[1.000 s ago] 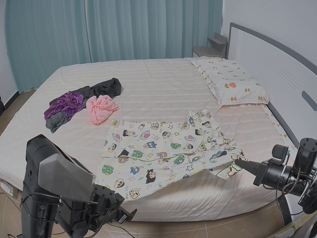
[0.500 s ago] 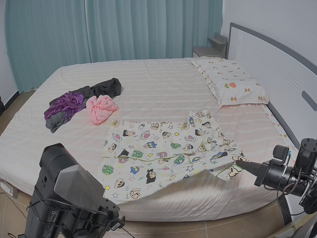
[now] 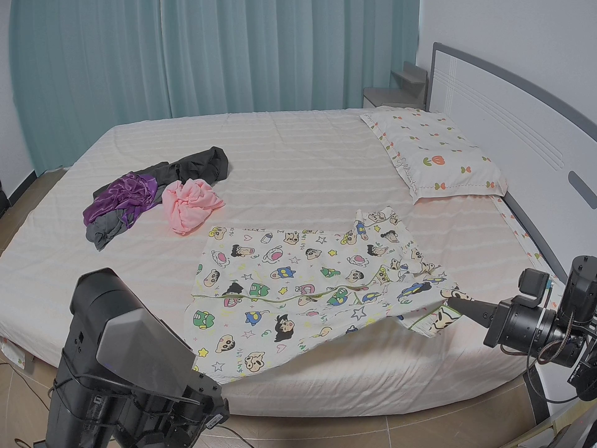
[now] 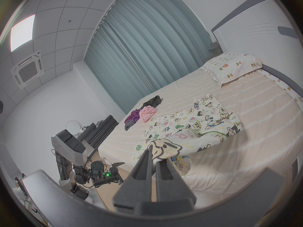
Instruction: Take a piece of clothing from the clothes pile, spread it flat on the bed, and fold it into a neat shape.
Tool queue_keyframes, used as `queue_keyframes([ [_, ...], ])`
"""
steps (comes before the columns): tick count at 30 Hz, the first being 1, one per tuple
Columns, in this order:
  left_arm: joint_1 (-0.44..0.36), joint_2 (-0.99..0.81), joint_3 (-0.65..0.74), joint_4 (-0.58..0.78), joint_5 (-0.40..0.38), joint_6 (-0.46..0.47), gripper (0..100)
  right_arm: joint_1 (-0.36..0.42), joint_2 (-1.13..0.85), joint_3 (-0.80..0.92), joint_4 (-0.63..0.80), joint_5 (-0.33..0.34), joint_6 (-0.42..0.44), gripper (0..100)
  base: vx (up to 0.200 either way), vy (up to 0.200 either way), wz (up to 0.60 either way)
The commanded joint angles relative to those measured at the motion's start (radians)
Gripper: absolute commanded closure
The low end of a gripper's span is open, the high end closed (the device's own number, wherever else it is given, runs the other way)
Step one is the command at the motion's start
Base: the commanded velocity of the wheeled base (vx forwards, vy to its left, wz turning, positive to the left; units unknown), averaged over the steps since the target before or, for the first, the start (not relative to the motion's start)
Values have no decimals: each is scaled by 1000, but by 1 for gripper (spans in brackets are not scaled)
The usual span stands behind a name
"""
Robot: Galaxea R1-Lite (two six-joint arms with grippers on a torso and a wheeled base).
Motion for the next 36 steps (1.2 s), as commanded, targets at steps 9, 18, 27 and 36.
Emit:
queue_keyframes([
  [9, 44, 66, -80, -18, -2, 10, 0, 1, -2, 0, -1, 1, 0, 100, 0, 0, 0],
  [18, 55, 63, -54, -18, -2, 7, 100, -3, 0, 0, -1, -3, 0, 100, 0, 0, 0],
  [27, 60, 48, -2, -18, -2, 4, 100, -6, -2, 6, -1, -3, 0, 100, 0, 0, 0],
  [36, 61, 19, -34, -18, -154, 1, 100, -9, -5, 10, 4, -3, 0, 100, 0, 0, 0],
])
